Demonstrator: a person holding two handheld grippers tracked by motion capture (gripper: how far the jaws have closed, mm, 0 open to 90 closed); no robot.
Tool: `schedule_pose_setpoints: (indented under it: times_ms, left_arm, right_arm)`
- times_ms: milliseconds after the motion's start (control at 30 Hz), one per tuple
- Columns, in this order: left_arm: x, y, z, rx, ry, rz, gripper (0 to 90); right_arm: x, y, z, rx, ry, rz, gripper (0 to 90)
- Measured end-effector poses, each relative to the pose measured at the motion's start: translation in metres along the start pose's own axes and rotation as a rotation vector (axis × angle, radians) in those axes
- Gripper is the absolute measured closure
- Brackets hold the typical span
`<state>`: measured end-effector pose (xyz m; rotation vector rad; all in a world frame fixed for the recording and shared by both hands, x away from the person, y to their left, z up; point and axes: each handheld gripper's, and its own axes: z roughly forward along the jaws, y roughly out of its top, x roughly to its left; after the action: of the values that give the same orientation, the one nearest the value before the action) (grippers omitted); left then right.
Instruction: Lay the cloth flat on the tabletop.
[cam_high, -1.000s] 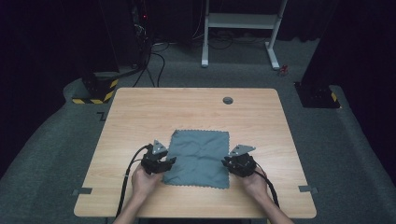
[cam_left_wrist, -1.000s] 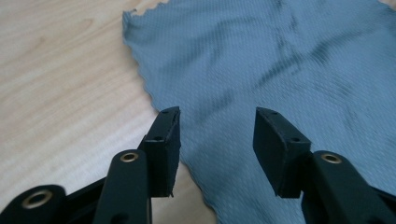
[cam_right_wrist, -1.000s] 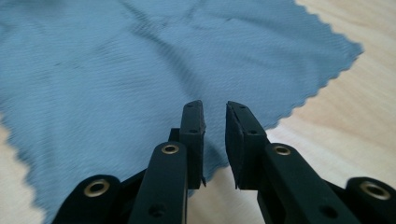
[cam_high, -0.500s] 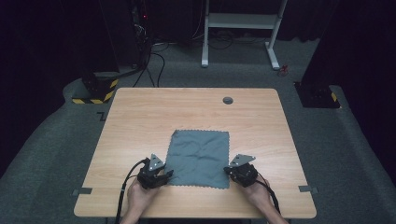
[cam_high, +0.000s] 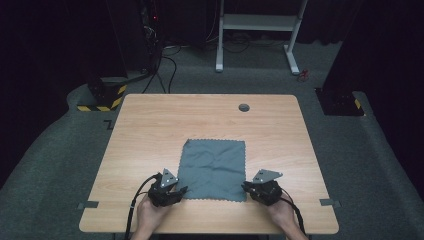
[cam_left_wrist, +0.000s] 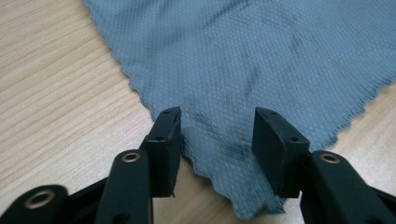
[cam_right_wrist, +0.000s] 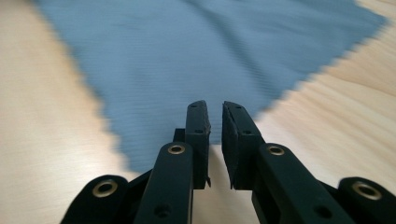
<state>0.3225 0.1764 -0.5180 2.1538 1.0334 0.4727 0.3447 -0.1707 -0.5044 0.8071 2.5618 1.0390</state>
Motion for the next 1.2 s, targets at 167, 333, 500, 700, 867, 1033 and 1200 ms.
schedule_pose_setpoints:
  times_ms: [167, 333, 500, 700, 867, 1033, 1200]
  left_arm:
    - [-0.001, -0.004, -0.003, -0.001, -0.025, -0.003, 65.8]
    - [-0.004, -0.003, -0.004, 0.01, -0.06, 0.026, 86.9]
    - [-0.002, -0.003, -0.005, 0.019, -0.074, 0.001, 88.1]
    - [-0.007, -0.005, -0.008, 0.021, -0.093, -0.017, 78.9]
    - [0.004, 0.011, -0.002, -0.028, -0.041, -0.033, 52.8]
    - [0.02, 0.044, 0.022, -0.048, -0.032, -0.028, 51.3]
    - [0.033, 0.066, 0.047, -0.035, -0.025, -0.025, 50.0]
  right_arm:
    - [0.013, -0.001, 0.007, 0.016, 0.029, -0.033, 78.9]
    - [0.015, -0.006, 0.008, 0.025, 0.024, -0.058, 89.0]
    - [0.017, -0.005, 0.007, 0.045, 0.004, -0.095, 90.0]
    - [0.016, -0.007, 0.003, 0.061, 0.014, -0.093, 90.0]
    - [0.007, -0.002, 0.007, 0.001, -0.028, -0.039, 64.8]
    - [-0.013, 0.012, 0.025, -0.038, -0.058, 0.024, 62.1]
    - [-0.023, 0.013, 0.036, -0.056, -0.078, 0.066, 60.3]
